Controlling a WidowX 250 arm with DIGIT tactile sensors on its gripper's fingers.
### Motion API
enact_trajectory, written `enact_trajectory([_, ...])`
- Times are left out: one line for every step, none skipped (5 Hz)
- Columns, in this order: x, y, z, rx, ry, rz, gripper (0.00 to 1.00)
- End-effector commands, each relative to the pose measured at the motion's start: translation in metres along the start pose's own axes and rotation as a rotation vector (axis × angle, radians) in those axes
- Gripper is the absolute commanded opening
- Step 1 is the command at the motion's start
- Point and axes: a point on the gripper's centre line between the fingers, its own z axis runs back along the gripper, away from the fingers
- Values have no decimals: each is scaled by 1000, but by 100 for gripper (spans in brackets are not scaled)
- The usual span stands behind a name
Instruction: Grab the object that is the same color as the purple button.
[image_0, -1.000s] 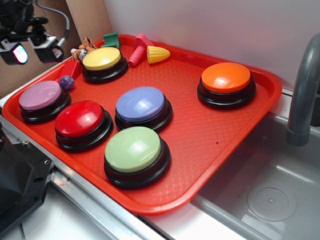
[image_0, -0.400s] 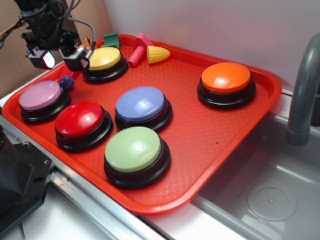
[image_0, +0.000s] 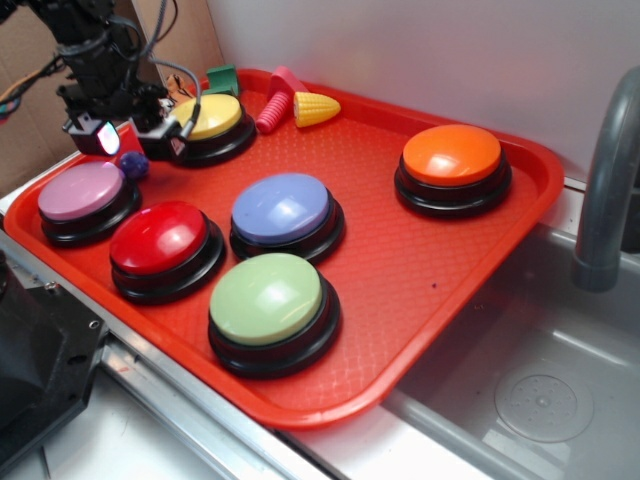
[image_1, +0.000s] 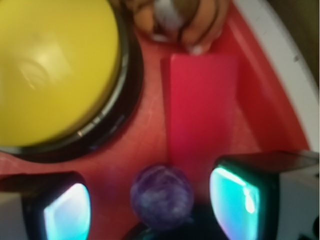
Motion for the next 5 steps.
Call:
enact_trajectory([2, -1, -5, 39, -13, -20, 100])
enact_trajectory([2, -3, -6, 32, 4, -13, 0])
enact_trajectory([2, -3, -3, 27, 12, -3, 0])
enact_trajectory([-1, -8, 18, -13, 40, 13, 0])
enact_trajectory([-6, -20, 52, -47, 26, -49, 0])
